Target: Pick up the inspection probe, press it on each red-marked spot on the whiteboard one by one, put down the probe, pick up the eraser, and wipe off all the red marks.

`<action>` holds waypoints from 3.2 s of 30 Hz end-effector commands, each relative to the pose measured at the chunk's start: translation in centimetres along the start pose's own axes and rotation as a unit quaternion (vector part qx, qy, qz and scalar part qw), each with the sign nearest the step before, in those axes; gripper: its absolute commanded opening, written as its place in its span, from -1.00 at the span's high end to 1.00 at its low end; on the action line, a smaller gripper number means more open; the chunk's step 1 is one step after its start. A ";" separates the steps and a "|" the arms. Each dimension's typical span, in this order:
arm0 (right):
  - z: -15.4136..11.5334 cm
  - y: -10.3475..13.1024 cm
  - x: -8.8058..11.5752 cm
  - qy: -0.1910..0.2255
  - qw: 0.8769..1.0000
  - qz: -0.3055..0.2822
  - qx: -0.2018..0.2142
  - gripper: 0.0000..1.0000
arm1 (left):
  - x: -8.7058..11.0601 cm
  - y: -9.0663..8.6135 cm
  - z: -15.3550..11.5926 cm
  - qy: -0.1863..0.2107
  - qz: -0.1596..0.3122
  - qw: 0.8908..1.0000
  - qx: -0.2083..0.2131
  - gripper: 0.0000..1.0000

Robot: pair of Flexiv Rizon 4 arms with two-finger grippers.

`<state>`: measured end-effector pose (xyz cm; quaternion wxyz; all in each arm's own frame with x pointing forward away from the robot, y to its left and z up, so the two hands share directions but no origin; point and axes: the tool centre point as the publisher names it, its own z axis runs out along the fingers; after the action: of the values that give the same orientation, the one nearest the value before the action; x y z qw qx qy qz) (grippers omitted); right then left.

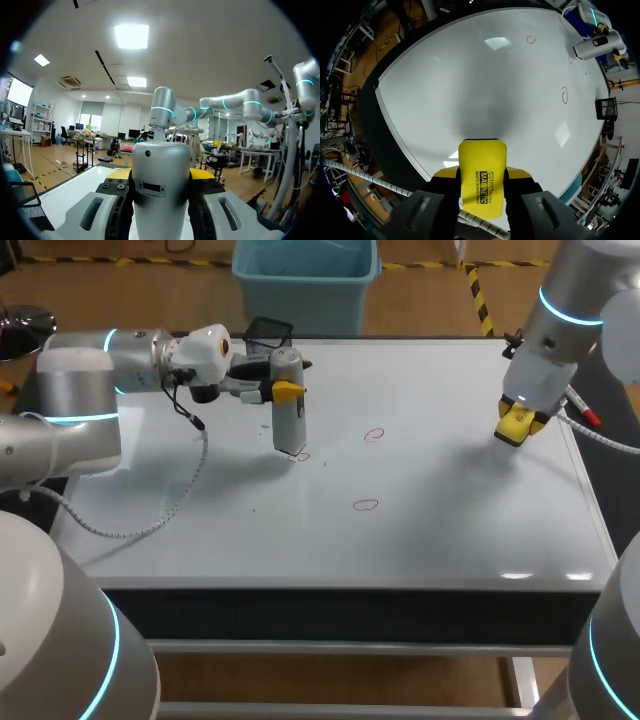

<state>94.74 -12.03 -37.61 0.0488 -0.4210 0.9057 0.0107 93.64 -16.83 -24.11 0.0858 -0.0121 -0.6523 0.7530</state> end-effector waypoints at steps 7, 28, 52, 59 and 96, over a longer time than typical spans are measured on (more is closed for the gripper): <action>0.0 -0.1 0.0 0.002 1.000 -0.001 0.000 1.00 | -0.6 1.5 0.5 0.015 0.002 1.000 0.008 1.00; 0.0 -0.1 0.0 0.002 1.000 -0.001 0.000 1.00 | -1.6 2.5 0.3 0.014 -0.003 1.000 0.018 1.00; 0.0 -0.1 0.0 0.002 1.000 -0.001 0.000 1.00 | -1.3 2.9 0.2 0.012 -0.002 1.000 0.012 1.00; 0.0 -0.1 0.0 0.002 1.000 -0.001 0.000 1.00 | -1.1 2.8 0.2 0.011 0.000 1.000 0.012 1.00; 0.0 -0.1 0.0 0.002 1.000 -0.001 0.000 1.00 | -0.7 -6.7 -9.6 -0.097 0.073 0.993 -0.012 1.00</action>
<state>94.75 -12.02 -37.61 0.0489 -0.4210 0.9057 0.0107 97.36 -8.77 -20.26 -0.0060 -0.0163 -0.6546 0.7558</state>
